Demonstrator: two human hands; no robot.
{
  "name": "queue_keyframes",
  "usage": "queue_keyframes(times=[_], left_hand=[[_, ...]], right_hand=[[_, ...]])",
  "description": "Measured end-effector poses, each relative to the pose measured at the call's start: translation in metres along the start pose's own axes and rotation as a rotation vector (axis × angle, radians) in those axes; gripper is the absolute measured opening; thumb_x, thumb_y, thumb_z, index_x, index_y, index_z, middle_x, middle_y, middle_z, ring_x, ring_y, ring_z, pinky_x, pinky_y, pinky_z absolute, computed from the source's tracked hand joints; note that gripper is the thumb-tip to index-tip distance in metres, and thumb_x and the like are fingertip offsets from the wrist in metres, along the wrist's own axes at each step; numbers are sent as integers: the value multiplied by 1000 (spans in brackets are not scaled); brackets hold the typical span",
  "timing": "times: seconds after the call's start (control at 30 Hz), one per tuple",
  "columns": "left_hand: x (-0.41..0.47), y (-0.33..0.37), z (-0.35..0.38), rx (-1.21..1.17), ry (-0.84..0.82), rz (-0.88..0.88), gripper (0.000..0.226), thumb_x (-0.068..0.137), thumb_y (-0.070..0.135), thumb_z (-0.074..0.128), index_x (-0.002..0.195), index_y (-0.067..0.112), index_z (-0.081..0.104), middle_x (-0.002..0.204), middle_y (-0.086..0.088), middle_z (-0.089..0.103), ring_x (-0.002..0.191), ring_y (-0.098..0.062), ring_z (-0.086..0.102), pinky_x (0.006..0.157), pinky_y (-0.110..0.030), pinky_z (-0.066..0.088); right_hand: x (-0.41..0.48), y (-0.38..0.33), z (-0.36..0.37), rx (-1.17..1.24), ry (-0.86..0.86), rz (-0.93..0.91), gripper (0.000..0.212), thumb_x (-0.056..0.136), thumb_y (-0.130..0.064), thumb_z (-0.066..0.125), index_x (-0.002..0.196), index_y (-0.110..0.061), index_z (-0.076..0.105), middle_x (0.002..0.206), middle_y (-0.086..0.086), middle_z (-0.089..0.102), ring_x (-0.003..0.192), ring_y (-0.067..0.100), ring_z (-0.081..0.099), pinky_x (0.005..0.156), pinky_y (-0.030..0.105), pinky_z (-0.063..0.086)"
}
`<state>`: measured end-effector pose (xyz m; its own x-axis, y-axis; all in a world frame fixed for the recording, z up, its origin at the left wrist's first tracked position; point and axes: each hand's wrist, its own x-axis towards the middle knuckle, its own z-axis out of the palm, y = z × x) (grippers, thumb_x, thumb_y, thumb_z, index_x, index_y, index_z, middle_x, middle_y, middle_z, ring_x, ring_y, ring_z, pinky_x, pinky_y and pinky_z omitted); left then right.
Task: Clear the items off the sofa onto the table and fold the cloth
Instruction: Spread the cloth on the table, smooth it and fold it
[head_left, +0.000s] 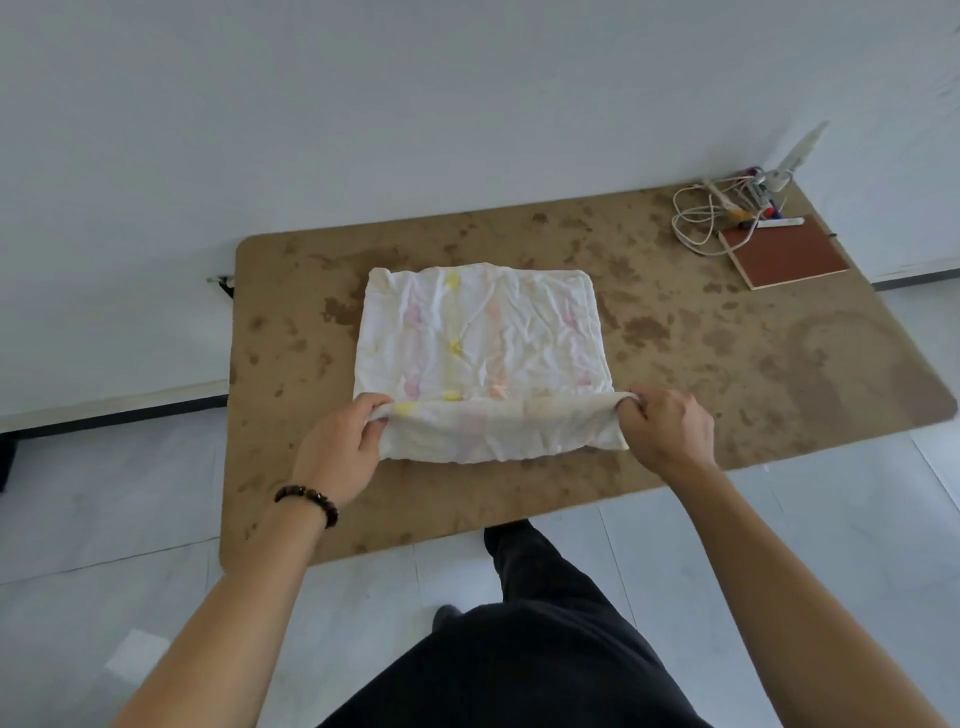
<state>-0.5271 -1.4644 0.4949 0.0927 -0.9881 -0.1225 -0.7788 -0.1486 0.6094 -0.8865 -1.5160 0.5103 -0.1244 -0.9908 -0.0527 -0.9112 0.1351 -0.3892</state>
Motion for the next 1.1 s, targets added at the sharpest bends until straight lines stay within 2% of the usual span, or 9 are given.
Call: queue_keyframes(times=[0.1, 0.37, 0.47, 0.53, 0.63, 0.73, 0.83, 0.97, 1.1], left_hand=[[76, 6, -11, -19, -112, -56, 23, 101, 23, 41, 116, 28, 58, 91, 2, 66, 78, -20, 61, 69, -42, 53], [286, 15, -12, 185, -340, -156, 25, 100, 14, 36, 110, 16, 59, 105, -6, 59, 95, -30, 55, 75, -33, 41], [332, 12, 0, 240, -274, -207, 34, 101, 18, 36, 129, 15, 55, 125, -12, 59, 109, -34, 57, 91, -43, 47], [338, 11, 15, 411, -134, -210, 41, 100, 25, 37, 140, 17, 44, 134, -14, 52, 117, -36, 52, 99, -46, 42], [313, 11, 49, 488, 59, -65, 46, 101, 27, 36, 144, 13, 38, 149, -18, 36, 133, -36, 38, 109, -52, 27], [277, 5, 82, 572, -65, 48, 54, 103, 40, 27, 152, 18, 24, 161, -16, 10, 149, -31, 8, 118, -56, 6], [254, -22, 105, 688, -148, -49, 63, 99, 59, 10, 155, 31, 0, 163, -10, -7, 149, -27, -10, 115, -61, -7], [259, -62, 106, 652, -147, -259, 73, 90, 73, -4, 151, 35, -16, 162, -3, -15, 149, -24, -13, 115, -63, -1], [268, -63, 106, 591, -164, -257, 77, 88, 74, -3, 152, 33, -14, 162, -3, -18, 149, -25, -15, 117, -60, 0]], right_hand=[[73, -9, 1, 27, -109, 28, 27, 76, -30, 40, 56, -11, 38, 50, -2, 43, 46, 18, 35, 47, 25, 26], [261, -33, 35, 32, -281, 143, 27, 84, -27, 42, 63, -10, 47, 63, 4, 47, 64, 28, 48, 53, 29, 32], [302, -40, 59, 25, -322, 162, 32, 90, -33, 42, 98, -12, 64, 89, 7, 57, 93, 33, 59, 69, 33, 40], [312, -45, 76, -18, -321, 162, 45, 93, -38, 45, 130, -13, 50, 122, 13, 52, 118, 36, 49, 93, 41, 42], [291, -52, 106, -31, -162, 19, 58, 95, -35, 45, 147, -13, 32, 154, 18, 27, 142, 36, 26, 117, 47, 22], [240, -66, 142, -68, -114, -194, 60, 101, -36, 37, 155, -15, 21, 163, 21, 7, 150, 38, 6, 121, 50, 8], [216, -62, 173, -206, -244, -374, 67, 102, -52, 29, 158, -21, 12, 164, 18, -2, 151, 36, -3, 122, 52, 1], [249, -5, 175, -315, -285, -171, 78, 96, -72, 15, 157, -29, -5, 165, 13, -9, 152, 26, -11, 121, 50, -4], [261, 4, 170, -370, -300, -210, 78, 94, -74, 10, 157, -31, -5, 165, 11, -7, 152, 24, -8, 122, 51, -3]])
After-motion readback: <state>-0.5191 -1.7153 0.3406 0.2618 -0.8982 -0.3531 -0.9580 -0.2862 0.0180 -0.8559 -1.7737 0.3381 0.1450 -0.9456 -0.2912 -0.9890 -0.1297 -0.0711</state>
